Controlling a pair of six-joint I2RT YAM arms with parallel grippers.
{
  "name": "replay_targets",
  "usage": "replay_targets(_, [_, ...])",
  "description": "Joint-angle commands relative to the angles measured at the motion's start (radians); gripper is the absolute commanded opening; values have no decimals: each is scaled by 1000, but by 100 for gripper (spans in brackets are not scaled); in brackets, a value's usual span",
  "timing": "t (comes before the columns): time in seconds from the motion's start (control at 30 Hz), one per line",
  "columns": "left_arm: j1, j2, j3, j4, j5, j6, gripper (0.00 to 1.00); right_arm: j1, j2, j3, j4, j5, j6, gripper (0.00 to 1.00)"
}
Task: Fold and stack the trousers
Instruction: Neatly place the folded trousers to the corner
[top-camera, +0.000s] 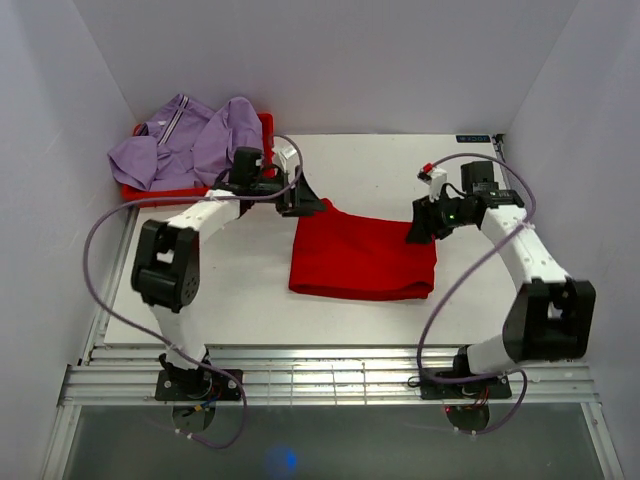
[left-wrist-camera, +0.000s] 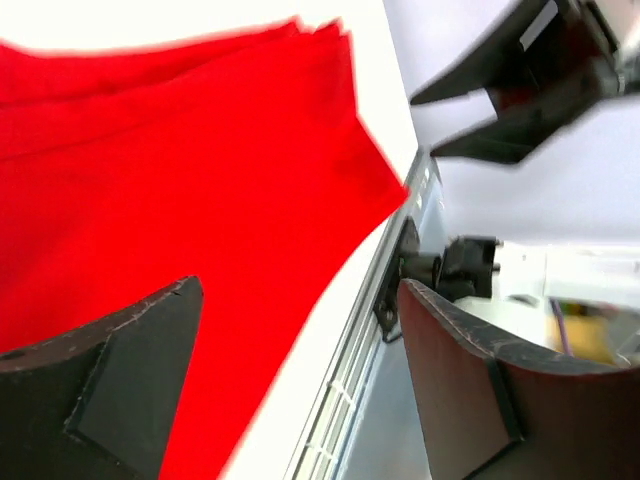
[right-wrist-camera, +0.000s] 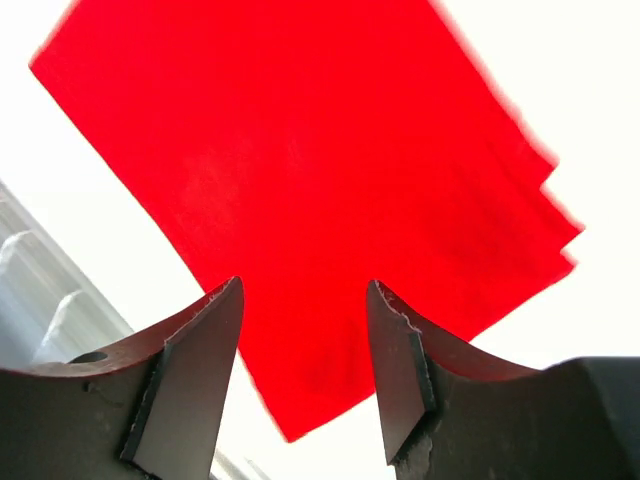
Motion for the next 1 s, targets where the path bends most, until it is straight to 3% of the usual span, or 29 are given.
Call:
replay_targets(0.0, [41, -309, -2, -233, -194, 78, 90, 190, -208, -33, 132, 252, 167, 59])
replay_targets(0.03, [52, -345, 1, -277, -300, 72, 93, 235, -230, -41, 169, 347, 192, 61])
replay_targets(0.13, [86, -472, 0, -390, -419, 95, 94, 335, -208, -36, 149, 346, 241, 64])
replay_targets(0.3, [152, -599, -26, -547, -515, 216, 95, 485, -146, -97, 103, 450, 179, 41])
replay_targets(0.37, [184, -630, -34, -581, -524, 227, 95, 487, -139, -105, 20, 482, 139, 25])
replay_targets(0.53, [221, -676, -101, -604, -527, 239, 95, 467, -263, -281, -4, 694, 47, 20])
replay_targets(0.57, [226, -678, -107, -604, -527, 238, 95, 441, -270, -274, -7, 693, 40, 16])
replay_targets(0.73, [236, -658, -120, -592, -525, 223, 95, 356, -206, -315, -62, 791, -4, 14])
replay_targets(0.97, [252, -616, -72, -598, -533, 224, 95, 309, -44, -317, -55, 751, -52, 13])
